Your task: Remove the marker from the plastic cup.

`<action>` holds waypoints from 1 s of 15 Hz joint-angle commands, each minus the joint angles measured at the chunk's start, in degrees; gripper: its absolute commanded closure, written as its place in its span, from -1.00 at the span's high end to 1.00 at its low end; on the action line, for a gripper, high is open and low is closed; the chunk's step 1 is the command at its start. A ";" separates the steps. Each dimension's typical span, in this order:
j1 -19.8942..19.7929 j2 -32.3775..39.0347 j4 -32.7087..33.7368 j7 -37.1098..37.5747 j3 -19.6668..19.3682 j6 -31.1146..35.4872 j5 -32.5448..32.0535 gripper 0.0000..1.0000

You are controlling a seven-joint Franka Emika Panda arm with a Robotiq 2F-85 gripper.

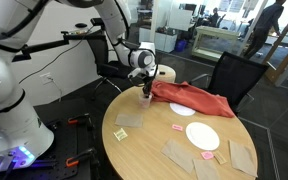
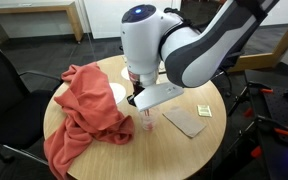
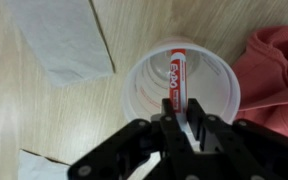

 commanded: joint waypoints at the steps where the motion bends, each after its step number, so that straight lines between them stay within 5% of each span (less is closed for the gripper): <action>1: 2.21 0.03 -0.10 0.20 -1.83 1.46 -0.56 -0.90; 8: 6.86 -4.76 -4.09 3.87 -4.29 1.88 -2.95 -0.90; 15: 11.06 -13.70 -9.03 13.99 -7.08 0.27 -13.95 -0.90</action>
